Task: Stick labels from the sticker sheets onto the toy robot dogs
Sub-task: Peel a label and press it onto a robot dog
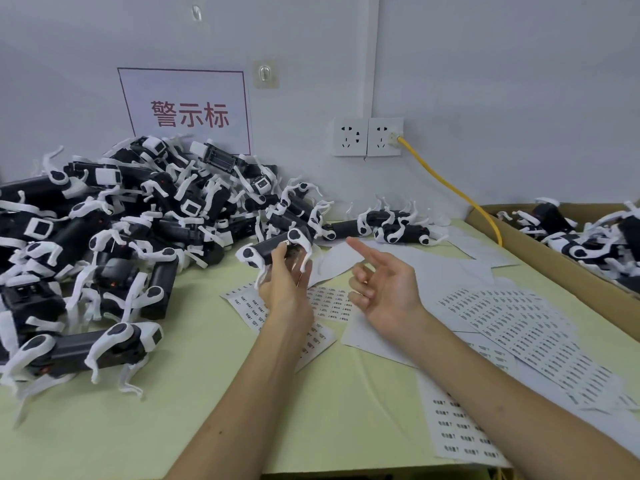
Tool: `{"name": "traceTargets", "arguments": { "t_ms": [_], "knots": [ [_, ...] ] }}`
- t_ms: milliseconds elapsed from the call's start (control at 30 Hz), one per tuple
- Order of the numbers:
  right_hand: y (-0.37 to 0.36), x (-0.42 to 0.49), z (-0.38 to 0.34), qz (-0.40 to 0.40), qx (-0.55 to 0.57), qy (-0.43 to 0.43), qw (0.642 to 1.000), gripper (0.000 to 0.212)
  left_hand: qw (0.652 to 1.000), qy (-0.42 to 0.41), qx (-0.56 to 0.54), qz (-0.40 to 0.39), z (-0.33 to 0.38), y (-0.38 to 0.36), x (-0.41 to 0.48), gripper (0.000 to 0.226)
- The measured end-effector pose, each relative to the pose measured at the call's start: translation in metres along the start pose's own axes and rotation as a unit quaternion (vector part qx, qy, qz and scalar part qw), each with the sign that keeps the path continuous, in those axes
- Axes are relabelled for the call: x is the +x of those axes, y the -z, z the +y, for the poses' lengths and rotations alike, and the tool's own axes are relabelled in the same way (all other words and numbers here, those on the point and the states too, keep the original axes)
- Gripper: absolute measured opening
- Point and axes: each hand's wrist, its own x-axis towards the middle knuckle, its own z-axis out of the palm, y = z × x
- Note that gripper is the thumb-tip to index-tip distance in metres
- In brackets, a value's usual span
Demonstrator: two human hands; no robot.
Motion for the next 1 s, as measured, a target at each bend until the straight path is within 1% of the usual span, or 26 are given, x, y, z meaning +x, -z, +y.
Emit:
{"name": "traceTargets", "arguments": {
  "t_ms": [133, 233, 367, 500, 633, 700, 800, 833, 933, 1000],
  "knots": [
    [0.001, 0.0, -0.001, -0.006, -0.015, 0.004, 1.0, 0.036, 0.998, 0.007, 0.004, -0.063, -0.001, -0.001, -0.003, 0.014],
    [0.002, 0.0, -0.004, 0.0, -0.023, 0.006, 1.0, 0.035, 0.995, -0.006, 0.017, -0.096, -0.003, 0.0, -0.003, 0.019],
    [0.003, 0.001, -0.006, 0.013, -0.019, 0.01, 1.0, 0.037, 0.991, -0.025, 0.062, -0.113, -0.006, 0.002, -0.003, 0.034],
    [0.003, 0.001, -0.008, 0.016, -0.023, 0.015, 0.999, 0.035, 0.989, -0.029, 0.082, -0.12, -0.004, 0.002, -0.003, 0.022],
    [0.004, 0.003, -0.01, 0.018, -0.035, 0.022, 0.999, 0.035, 0.978, -0.058, 0.147, -0.136, -0.008, -0.001, -0.007, 0.028],
    [0.004, 0.003, -0.01, 0.021, -0.057, 0.028, 0.998, 0.035, 0.97, -0.067, 0.176, -0.151, -0.011, 0.0, -0.008, 0.031],
    [0.002, 0.004, -0.008, 0.03, -0.107, 0.039, 0.993, 0.026, 0.958, -0.073, 0.218, -0.171, -0.013, 0.002, -0.01, 0.032],
    [0.002, 0.004, -0.007, 0.032, -0.129, 0.045, 0.99, 0.026, 0.955, -0.075, 0.228, -0.174, -0.014, 0.002, -0.011, 0.031],
    [-0.002, 0.003, -0.003, 0.018, -0.224, 0.079, 0.971, 0.028, 0.952, -0.08, 0.246, -0.162, -0.015, 0.002, -0.013, 0.033],
    [-0.004, 0.0, 0.0, 0.011, -0.28, 0.092, 0.956, 0.026, 0.952, -0.075, 0.254, -0.157, -0.014, 0.002, -0.014, 0.034]
  ]
}}
